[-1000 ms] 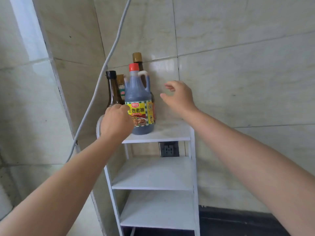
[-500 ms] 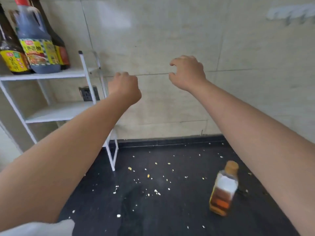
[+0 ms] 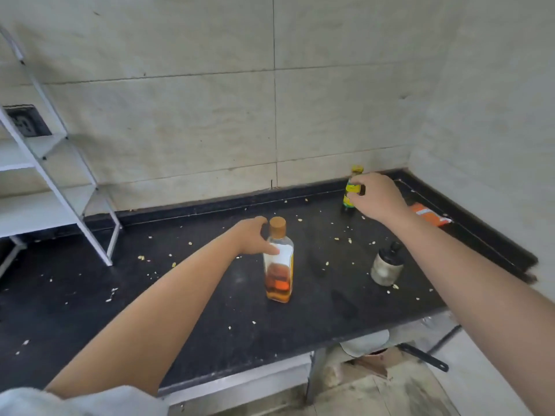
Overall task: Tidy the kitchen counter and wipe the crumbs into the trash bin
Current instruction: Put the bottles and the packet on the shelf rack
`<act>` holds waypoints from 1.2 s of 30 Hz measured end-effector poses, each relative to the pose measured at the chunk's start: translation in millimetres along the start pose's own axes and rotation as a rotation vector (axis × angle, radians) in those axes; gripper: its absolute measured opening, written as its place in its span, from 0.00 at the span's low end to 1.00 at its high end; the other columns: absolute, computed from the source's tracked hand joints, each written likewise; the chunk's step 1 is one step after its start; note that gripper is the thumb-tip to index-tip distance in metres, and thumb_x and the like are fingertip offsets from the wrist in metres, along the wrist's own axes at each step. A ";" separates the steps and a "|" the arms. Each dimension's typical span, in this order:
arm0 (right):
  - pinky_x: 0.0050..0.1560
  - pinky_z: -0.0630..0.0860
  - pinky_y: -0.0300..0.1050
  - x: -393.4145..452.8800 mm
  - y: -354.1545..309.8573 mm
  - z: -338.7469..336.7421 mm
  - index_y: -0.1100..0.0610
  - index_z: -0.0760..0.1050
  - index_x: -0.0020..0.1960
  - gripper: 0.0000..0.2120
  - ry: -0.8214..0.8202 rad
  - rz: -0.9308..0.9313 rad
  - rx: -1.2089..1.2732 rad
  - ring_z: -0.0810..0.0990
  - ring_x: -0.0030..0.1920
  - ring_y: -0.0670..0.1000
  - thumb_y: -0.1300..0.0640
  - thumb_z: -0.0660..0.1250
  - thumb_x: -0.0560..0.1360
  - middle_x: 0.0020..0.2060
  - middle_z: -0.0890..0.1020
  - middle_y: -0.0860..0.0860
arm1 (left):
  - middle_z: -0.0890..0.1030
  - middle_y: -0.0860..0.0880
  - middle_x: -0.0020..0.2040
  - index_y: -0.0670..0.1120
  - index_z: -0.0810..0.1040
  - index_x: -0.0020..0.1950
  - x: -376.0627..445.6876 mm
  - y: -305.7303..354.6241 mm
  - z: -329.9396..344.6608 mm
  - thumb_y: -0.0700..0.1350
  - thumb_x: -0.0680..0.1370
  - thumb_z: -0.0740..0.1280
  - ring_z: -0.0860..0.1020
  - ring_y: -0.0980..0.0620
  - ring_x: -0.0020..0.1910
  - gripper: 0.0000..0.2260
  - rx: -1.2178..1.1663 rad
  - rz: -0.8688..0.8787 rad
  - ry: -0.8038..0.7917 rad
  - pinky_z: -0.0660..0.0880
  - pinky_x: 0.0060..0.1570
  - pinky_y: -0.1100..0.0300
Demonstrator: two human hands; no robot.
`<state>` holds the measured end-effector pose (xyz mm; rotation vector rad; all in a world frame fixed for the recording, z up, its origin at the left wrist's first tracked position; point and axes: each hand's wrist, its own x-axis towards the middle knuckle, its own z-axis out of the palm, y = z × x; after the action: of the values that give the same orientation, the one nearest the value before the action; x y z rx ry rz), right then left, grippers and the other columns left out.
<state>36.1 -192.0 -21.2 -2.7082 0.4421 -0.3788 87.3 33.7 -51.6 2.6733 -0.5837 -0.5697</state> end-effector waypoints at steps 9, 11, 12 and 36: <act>0.65 0.68 0.49 22.7 88.3 52.1 0.58 0.70 0.67 0.20 -0.198 0.174 0.048 0.71 0.65 0.55 0.56 0.63 0.76 0.65 0.74 0.55 | 0.76 0.54 0.38 0.47 0.75 0.38 75.1 -4.4 54.0 0.41 0.72 0.72 0.74 0.51 0.46 0.07 -0.624 -0.085 0.151 0.68 0.48 0.61; 0.65 0.69 0.51 23.2 109.6 59.0 0.57 0.69 0.68 0.22 -0.255 0.223 0.016 0.71 0.66 0.55 0.54 0.64 0.75 0.65 0.74 0.55 | 0.76 0.54 0.38 0.47 0.75 0.39 84.1 -3.9 57.7 0.40 0.72 0.71 0.75 0.51 0.46 0.06 -0.683 -0.081 0.198 0.68 0.49 0.60; 0.65 0.69 0.51 22.1 120.9 62.6 0.57 0.68 0.68 0.23 -0.262 0.245 0.003 0.70 0.66 0.55 0.53 0.65 0.75 0.65 0.74 0.55 | 0.77 0.53 0.38 0.47 0.75 0.38 89.6 -3.4 59.3 0.39 0.72 0.71 0.75 0.50 0.46 0.06 -0.709 -0.082 0.223 0.68 0.49 0.60; 0.61 0.73 0.58 -5.1 222.8 142.9 0.58 0.63 0.67 0.35 -0.301 0.522 0.664 0.74 0.60 0.57 0.63 0.76 0.65 0.61 0.75 0.56 | 0.74 0.57 0.35 0.50 0.71 0.36 90.2 59.3 91.5 0.43 0.73 0.71 0.72 0.62 0.35 0.11 -0.656 -0.274 0.576 0.66 0.36 0.71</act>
<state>20.5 -342.2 -238.7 -1.8768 0.7483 0.0358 102.6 -80.4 -133.8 2.1284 0.1253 -0.0147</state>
